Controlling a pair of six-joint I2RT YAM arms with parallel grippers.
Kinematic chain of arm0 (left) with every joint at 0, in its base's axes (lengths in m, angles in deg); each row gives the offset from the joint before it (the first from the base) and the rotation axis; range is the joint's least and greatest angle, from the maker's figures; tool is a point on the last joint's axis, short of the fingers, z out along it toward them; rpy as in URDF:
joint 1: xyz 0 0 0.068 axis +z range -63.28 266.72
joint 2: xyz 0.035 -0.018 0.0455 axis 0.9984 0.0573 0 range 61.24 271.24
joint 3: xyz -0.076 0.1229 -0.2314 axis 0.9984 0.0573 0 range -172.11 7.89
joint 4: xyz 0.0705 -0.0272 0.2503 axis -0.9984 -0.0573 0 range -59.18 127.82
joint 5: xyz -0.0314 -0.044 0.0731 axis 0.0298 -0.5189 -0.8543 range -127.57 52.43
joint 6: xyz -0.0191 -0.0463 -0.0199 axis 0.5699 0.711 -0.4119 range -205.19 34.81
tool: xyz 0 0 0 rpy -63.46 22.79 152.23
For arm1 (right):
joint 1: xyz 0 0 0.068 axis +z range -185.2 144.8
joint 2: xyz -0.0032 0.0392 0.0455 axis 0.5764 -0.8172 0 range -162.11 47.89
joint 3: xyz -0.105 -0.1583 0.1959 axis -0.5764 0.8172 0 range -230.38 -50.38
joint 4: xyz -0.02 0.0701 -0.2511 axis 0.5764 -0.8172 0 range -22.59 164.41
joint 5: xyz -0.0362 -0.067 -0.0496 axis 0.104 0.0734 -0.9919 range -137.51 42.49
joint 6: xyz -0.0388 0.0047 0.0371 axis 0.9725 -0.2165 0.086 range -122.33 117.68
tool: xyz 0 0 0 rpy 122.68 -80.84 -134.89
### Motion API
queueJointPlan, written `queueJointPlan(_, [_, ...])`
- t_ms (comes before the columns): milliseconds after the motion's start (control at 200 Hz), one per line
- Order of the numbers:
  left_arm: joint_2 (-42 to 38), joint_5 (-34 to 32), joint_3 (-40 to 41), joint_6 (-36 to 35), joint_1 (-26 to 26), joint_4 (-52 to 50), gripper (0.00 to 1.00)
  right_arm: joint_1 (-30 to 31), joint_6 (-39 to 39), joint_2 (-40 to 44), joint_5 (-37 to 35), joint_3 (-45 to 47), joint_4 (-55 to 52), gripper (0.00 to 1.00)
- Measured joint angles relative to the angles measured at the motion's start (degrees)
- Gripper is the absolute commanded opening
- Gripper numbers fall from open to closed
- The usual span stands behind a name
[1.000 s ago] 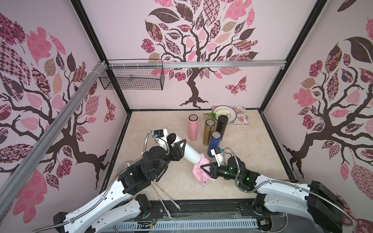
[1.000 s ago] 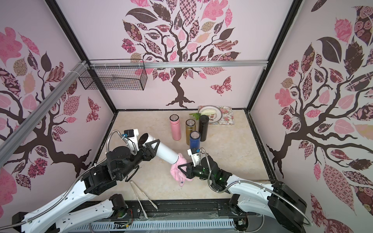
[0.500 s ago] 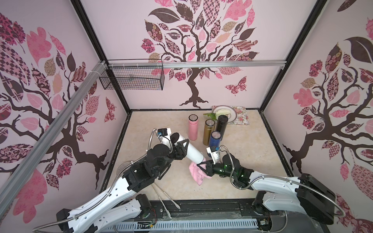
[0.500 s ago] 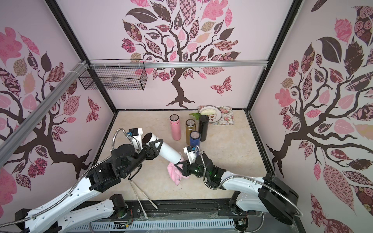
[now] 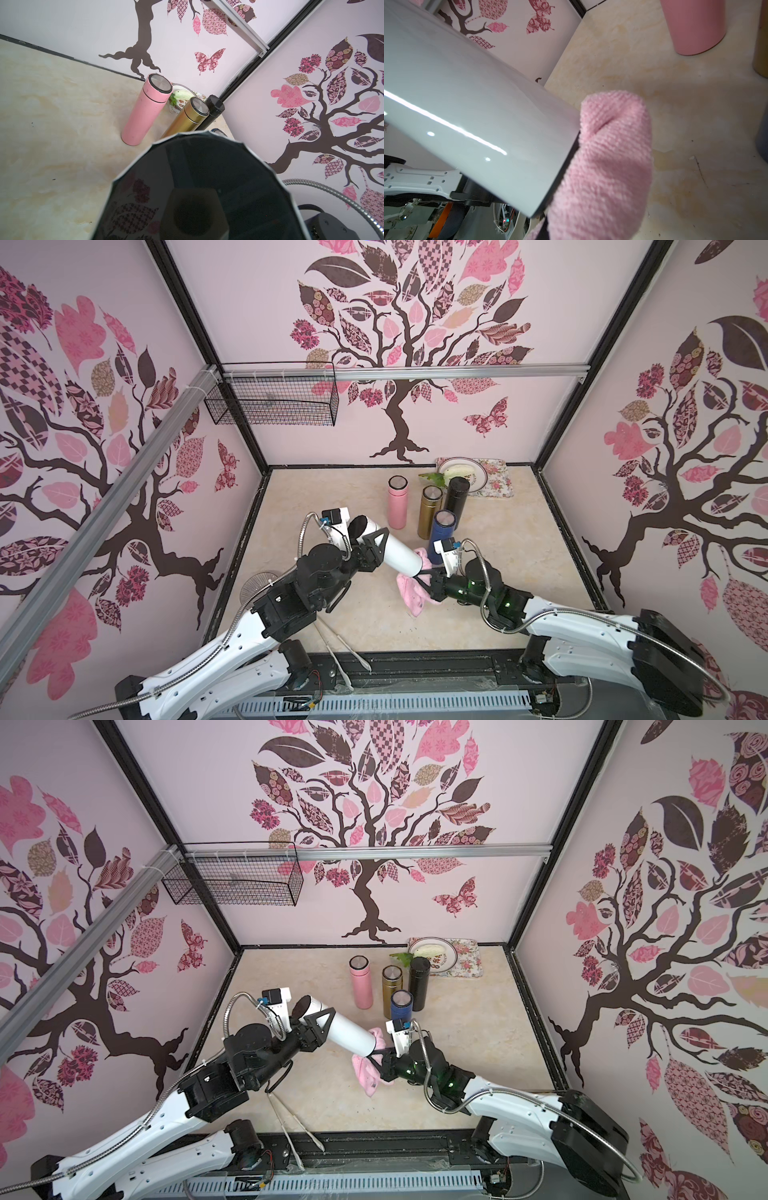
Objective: Wipe the surface of the thermos
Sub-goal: Wipe the dirt from the surface of the thermos.
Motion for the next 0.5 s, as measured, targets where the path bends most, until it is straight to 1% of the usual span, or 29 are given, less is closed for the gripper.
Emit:
queueJointPlan(110, [1.6,-1.1,0.5,-0.6,0.0,0.4,0.00,1.3,-2.1,-5.0,2.1,0.1,2.9,0.00])
queueJointPlan(220, [2.1,-2.1,0.5,-0.6,-0.1,0.4,0.00,1.6,-2.9,-4.5,2.4,0.8,3.2,0.00])
queueJointPlan(320, [1.9,-3.4,0.5,-0.3,-0.3,-0.1,0.00,1.8,-2.5,-0.9,1.7,1.2,0.2,0.00])
queueJointPlan(500, [0.4,-5.5,0.6,-0.3,-0.4,-1.8,0.00,1.9,-1.1,9.3,-0.9,2.3,-5.9,0.00])
